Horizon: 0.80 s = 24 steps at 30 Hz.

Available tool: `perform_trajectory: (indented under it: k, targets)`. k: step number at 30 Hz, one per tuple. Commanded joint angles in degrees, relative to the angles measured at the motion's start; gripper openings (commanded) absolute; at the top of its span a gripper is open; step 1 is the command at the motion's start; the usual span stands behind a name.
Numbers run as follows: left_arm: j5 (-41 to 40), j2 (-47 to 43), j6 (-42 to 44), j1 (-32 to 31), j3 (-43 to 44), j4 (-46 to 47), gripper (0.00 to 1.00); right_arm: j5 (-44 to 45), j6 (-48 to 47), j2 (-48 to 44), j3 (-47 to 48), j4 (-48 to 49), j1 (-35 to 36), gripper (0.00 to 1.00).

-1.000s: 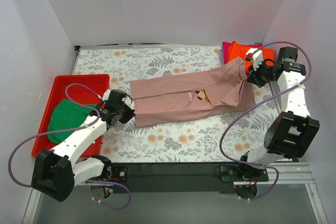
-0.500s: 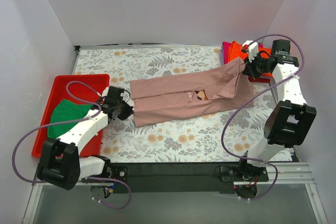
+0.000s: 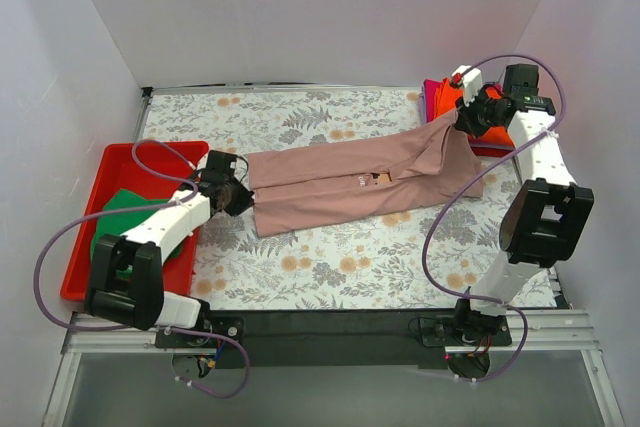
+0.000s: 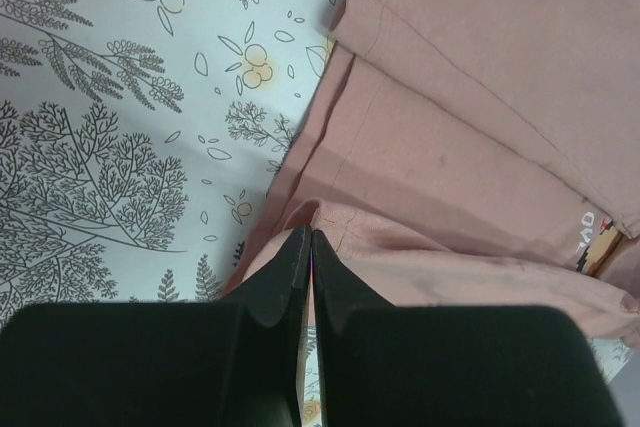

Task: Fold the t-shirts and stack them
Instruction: Fold the tshirt

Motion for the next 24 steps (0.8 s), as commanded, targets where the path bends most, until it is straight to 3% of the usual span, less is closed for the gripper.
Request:
perform_trajectory:
  k: [1,24]
  targets:
    - [-0.39,1.0,2.39,0.81,2.69,1.11,0.0,0.99,1.8,0.71,2.51,2.73,0.73,0.01]
    - [-1.53,8.47,6.17,2.04,8.05,1.55,0.0,5.12,4.97,3.53,4.1,6.07,3.63,0.01]
